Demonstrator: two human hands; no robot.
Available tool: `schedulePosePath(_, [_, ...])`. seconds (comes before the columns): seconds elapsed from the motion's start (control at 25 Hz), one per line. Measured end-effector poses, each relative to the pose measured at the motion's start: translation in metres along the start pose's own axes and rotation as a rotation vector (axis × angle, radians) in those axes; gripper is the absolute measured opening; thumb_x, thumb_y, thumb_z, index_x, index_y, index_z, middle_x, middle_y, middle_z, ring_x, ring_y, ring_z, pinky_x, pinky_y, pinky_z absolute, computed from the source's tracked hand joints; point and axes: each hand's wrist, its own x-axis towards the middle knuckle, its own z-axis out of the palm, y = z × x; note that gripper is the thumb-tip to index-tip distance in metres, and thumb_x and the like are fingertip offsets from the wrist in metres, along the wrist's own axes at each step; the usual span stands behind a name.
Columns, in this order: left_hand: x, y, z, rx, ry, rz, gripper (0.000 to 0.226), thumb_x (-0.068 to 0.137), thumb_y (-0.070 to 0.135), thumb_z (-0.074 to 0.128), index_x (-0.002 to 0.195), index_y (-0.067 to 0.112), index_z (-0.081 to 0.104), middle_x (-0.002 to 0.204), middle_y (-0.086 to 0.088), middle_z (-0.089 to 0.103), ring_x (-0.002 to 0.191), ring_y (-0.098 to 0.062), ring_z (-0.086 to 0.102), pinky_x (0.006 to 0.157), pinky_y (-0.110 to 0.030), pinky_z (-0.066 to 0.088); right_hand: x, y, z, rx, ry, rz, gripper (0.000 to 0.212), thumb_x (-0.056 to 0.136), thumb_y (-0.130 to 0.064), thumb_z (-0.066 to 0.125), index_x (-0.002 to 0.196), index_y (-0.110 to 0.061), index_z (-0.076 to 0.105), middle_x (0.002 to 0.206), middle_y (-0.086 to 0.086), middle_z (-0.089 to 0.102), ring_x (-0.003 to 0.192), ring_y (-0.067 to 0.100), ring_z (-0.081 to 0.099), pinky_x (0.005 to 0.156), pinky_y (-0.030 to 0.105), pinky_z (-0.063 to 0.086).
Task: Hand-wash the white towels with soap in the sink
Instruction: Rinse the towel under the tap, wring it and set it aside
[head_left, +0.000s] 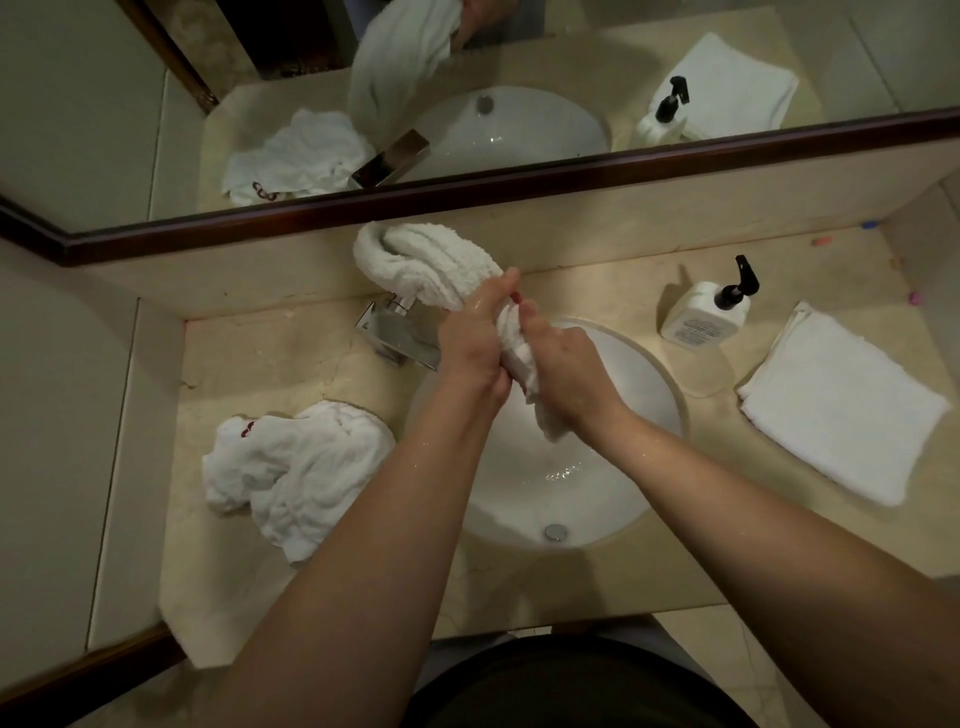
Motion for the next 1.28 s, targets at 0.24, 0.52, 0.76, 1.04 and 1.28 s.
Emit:
schedulePosePath(0.24, [0.011, -0.006, -0.007, 0.045, 0.23, -0.051, 0.019, 0.075, -0.002, 0.064, 0.068, 0.009, 0.05, 0.056, -0.003, 0.048, 0.046, -0.017, 0.048, 0.047, -0.024, 0.043, 0.011, 0.028, 0.017, -0.261, 0.027, -0.188, 0.061, 0.096, -0.051, 0.018, 0.063, -0.02, 0.058, 0.044, -0.006, 0.06, 0.057, 0.0, 0.059, 0.06, 0.012, 0.035])
schedulePosePath(0.52, [-0.004, -0.01, -0.017, -0.021, 0.256, -0.113, 0.022, 0.081, 0.01, 0.067, 0.063, 0.012, 0.053, 0.06, -0.001, 0.052, 0.048, -0.014, 0.054, 0.047, -0.022, 0.047, 0.001, 0.028, 0.016, -0.59, 0.043, -0.312, 0.066, 0.1, -0.051, 0.007, 0.072, -0.019, 0.058, 0.058, 0.001, 0.065, 0.073, 0.022, 0.062, 0.066, 0.034, 0.04])
schedulePosePath(0.76, [-0.036, -0.016, -0.01, -0.098, 0.12, -0.213, 0.025, 0.079, 0.029, 0.081, 0.072, 0.01, 0.065, 0.071, -0.004, 0.067, 0.069, -0.019, 0.069, 0.079, -0.03, 0.06, -0.014, 0.018, 0.02, -0.742, 0.384, -0.494, 0.051, 0.096, -0.046, 0.022, 0.093, -0.012, 0.06, 0.065, 0.009, 0.065, 0.055, 0.028, 0.058, 0.052, 0.03, 0.032])
schedulePosePath(1.04, [-0.051, 0.009, -0.013, -0.308, -0.053, -0.169, 0.025, 0.088, 0.005, 0.046, 0.066, 0.015, 0.049, 0.058, -0.002, 0.051, 0.054, -0.015, 0.048, 0.063, -0.027, 0.047, -0.009, -0.003, -0.007, 0.63, 0.225, 0.243, 0.022, 0.093, -0.029, 0.051, 0.09, -0.011, 0.064, 0.095, 0.003, 0.067, 0.087, 0.015, 0.065, 0.084, 0.031, 0.051])
schedulePosePath(1.28, [-0.056, 0.018, -0.015, -0.262, -0.126, -0.072, 0.023, 0.081, 0.001, 0.04, 0.092, 0.018, 0.051, 0.058, 0.001, 0.05, 0.044, -0.011, 0.044, 0.051, -0.02, 0.044, -0.019, 0.004, -0.009, 0.712, -0.624, 0.532, 0.075, 0.091, -0.069, 0.037, 0.131, -0.01, 0.063, 0.134, 0.02, 0.06, 0.124, 0.041, 0.055, 0.105, 0.056, 0.043])
